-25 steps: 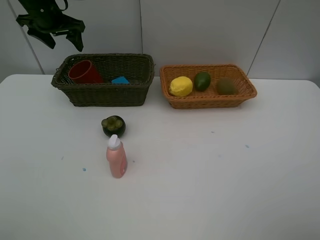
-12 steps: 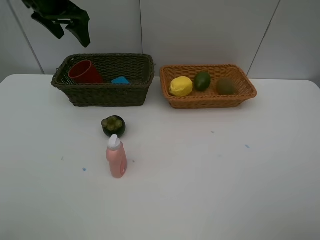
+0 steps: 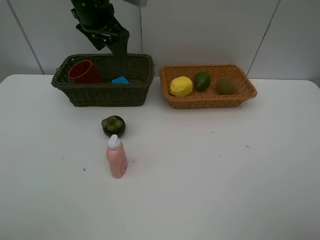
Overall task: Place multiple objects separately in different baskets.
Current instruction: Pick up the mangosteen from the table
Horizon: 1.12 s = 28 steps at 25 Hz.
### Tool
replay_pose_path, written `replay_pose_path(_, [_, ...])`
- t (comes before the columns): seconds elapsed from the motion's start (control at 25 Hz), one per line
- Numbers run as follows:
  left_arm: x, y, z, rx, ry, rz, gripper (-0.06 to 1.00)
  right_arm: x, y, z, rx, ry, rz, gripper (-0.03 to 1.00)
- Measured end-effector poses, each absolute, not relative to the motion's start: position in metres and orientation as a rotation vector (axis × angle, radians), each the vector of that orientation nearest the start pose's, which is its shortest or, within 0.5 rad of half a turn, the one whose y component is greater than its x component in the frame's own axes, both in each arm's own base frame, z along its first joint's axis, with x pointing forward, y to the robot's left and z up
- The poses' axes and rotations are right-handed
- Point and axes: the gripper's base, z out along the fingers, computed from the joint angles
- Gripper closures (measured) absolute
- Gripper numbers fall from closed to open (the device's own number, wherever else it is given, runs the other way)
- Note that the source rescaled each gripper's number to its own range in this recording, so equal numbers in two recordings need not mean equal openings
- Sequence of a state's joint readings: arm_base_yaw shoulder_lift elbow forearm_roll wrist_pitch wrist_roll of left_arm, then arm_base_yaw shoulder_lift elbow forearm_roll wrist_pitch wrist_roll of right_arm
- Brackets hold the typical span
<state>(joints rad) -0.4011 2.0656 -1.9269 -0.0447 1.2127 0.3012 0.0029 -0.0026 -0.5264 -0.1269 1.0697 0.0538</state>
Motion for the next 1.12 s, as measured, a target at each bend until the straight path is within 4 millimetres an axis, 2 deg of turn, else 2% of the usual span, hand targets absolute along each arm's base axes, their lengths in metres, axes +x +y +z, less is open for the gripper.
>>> replay_pose_path(0.16, [0.399,-0.184,0.253,1.034,2.73,-0.052,-0.06,-0.009,-0.01,0.284,0.06,2.019,-0.115,-0.03])
replay_pose_path(0.64, [0.371,-0.174,0.192,1.146,2.93,-0.028,-0.06,-0.009,-0.01,0.284,0.06,2.019,-0.115,-0.03])
replay_pose_path(0.92, [0.36,-0.179,0.161,1.183,2.868,-0.042,-0.06,-0.009,-0.01,0.284,0.06,2.019,-0.115,-0.03])
replay_pose_path(1.12, [0.357,-0.179,0.147,1.165,2.833,-0.063,-0.06,-0.009,-0.01,0.284,0.06,2.019,-0.115,-0.03])
